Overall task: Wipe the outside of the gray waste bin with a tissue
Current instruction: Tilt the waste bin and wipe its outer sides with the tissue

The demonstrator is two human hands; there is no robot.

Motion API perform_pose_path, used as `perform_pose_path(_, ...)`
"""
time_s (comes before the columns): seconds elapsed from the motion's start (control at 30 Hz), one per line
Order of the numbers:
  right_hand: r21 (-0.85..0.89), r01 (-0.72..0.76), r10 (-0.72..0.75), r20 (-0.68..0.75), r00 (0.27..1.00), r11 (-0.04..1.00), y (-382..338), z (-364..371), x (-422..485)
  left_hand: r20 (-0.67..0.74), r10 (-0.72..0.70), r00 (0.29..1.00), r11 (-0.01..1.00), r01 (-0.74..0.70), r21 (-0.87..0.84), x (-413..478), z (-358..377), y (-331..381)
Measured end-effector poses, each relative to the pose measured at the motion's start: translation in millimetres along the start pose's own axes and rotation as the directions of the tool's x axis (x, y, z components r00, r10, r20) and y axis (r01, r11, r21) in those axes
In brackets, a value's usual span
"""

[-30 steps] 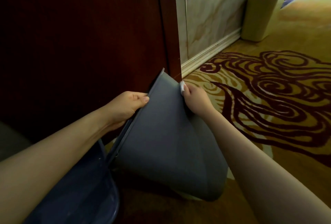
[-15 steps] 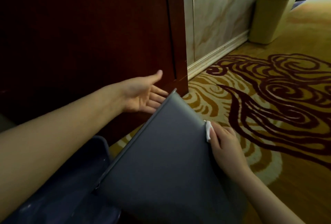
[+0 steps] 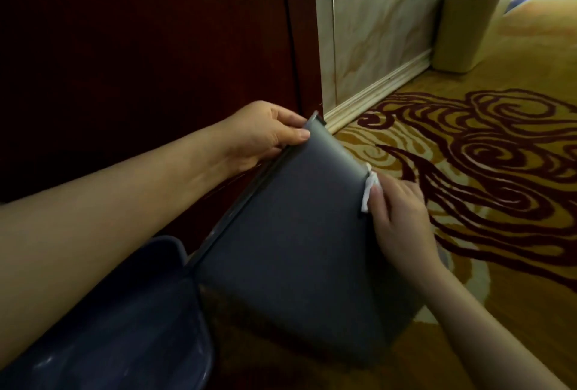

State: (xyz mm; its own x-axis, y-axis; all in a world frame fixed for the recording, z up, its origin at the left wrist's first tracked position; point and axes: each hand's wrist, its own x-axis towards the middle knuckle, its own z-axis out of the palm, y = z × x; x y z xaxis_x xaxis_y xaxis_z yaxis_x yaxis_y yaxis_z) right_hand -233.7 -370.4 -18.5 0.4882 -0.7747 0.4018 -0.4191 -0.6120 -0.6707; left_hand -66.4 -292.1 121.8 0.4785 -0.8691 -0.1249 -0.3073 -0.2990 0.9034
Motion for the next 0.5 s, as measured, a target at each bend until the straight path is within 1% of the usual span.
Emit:
perform_pose_path(0.13, -0.066, 0.027, -0.035, -0.115, 0.993, 0.997, -8.1, 0.9, 25.5, -0.014, 0.120, 0.993, 0.986, -0.121, -0.115, -9.6, -4.1, -19.1)
perform_pose_path(0.23, -0.082, 0.070, -0.080, -0.123, 0.989, 0.994, -14.4, 7.1, 24.8, -0.059, 0.155, 0.986, 0.964, -0.164, -0.211, -20.3, -8.5, -53.1)
perform_pose_path(0.27, -0.087, 0.092, -0.101, -0.109, 0.989, 0.992, -16.5, 10.9, 21.8, -0.048, 0.149, 0.988, 0.952, -0.156, -0.263, -24.1, -13.7, -63.2)
perform_pose_path(0.33, -0.113, 0.127, -0.136, -0.074, 0.988, 0.985, -21.3, 19.3, 14.7, 0.026, 0.117, 0.993, 0.941, -0.103, -0.321, -32.9, -28.3, -79.7)
perform_pose_path(0.43, -0.172, 0.173, -0.179, -0.023, 0.984, 0.970, -32.6, 30.8, 2.4, 0.133, 0.024, 0.991, 0.940, 0.023, -0.341, -45.9, -52.8, -96.4)
perform_pose_path(0.5, -0.206, 0.219, -0.222, 0.011, 0.975, 0.954, -41.4, 38.3, -6.7, 0.170, -0.043, 0.985, 0.915, 0.107, -0.389, -50.6, -61.9, -100.4)
